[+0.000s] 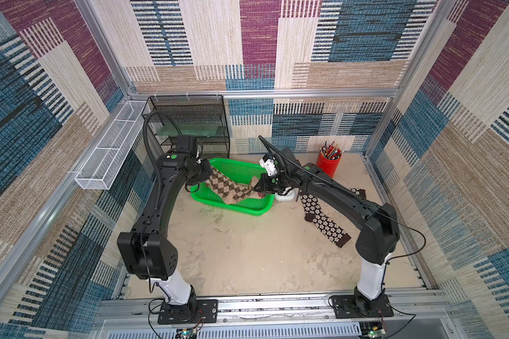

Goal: Place the socks together as a pair
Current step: Pick up a pair of socks from the center of the board, then place a pair of socks in the bin.

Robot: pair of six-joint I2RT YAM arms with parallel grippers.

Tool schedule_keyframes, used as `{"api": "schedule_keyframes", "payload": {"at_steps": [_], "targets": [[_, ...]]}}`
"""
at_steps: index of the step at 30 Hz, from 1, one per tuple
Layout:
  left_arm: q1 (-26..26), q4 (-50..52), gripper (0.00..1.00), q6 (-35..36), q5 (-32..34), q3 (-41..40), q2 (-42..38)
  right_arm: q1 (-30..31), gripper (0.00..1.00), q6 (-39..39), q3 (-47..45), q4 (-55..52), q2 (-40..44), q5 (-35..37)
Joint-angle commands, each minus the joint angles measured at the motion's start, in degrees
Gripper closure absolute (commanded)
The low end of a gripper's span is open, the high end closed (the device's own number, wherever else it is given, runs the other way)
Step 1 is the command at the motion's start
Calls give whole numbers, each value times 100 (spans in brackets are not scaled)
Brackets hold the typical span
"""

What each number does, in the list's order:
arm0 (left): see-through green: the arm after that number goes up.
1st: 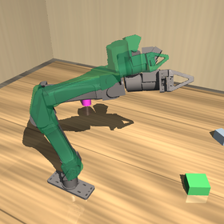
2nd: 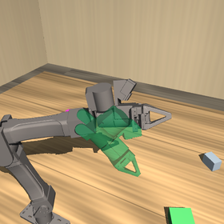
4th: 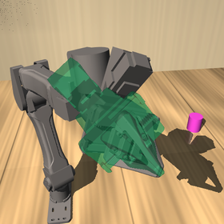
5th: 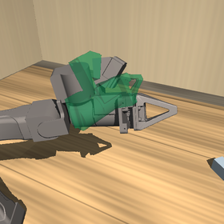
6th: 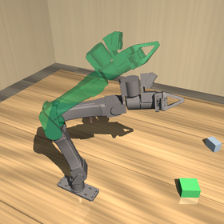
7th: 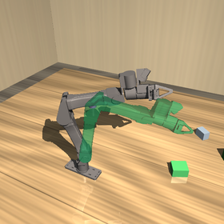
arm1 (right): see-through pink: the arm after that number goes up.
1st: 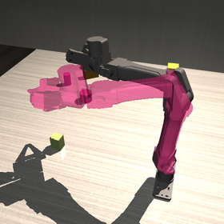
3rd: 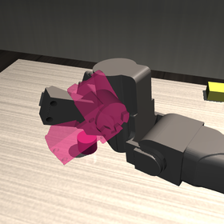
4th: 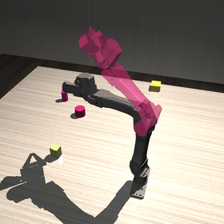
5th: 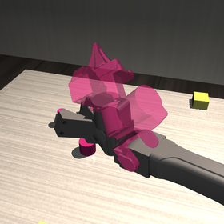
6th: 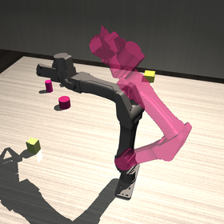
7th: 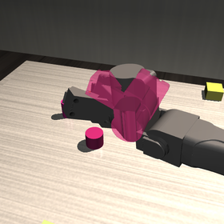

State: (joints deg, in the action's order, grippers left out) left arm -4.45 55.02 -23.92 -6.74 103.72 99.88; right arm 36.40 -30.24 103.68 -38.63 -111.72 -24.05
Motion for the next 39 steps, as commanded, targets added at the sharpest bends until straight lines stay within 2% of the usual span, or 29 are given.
{"api": "schedule_keyframes", "payload": {"at_steps": [1,5,11,16,17,19,22,24,26,27,28,34,39], "targets": [[144,100,91,482,-96,566,593,-66,98,141,480,74,-491,158],[251,229,91,623,-186,1242,1383,-176,98,149,760,19,-968,225],[258,258,91,744,-344,1848,2333,-291,97,185,827,46,-1450,412],[251,282,88,743,-425,2039,2756,-350,94,159,968,43,-1726,607],[251,289,85,755,-407,2025,2786,-351,93,158,1030,8,-1775,608],[251,287,79,800,-412,2000,2852,-345,84,160,1158,-111,-1844,644],[251,368,60,818,-293,1985,2880,-347,63,132,1157,-183,-1762,713],[252,397,48,778,-183,2032,2847,-352,53,119,1131,-281,-1618,865],[251,492,31,806,-51,2242,2810,-378,49,46,1016,-394,-1387,1016],[251,577,16,798,24,2363,2793,-402,48,16,957,-429,-1267,1063],[252,685,10,793,50,2535,2777,-422,47,-9,833,-447,-1081,1135],[92,1105,6,739,205,3333,2297,-708,41,-70,-407,-298,457,1407],[-411,1191,4,862,354,3222,1456,-1644,39,135,-2281,-391,1864,1457]]}}
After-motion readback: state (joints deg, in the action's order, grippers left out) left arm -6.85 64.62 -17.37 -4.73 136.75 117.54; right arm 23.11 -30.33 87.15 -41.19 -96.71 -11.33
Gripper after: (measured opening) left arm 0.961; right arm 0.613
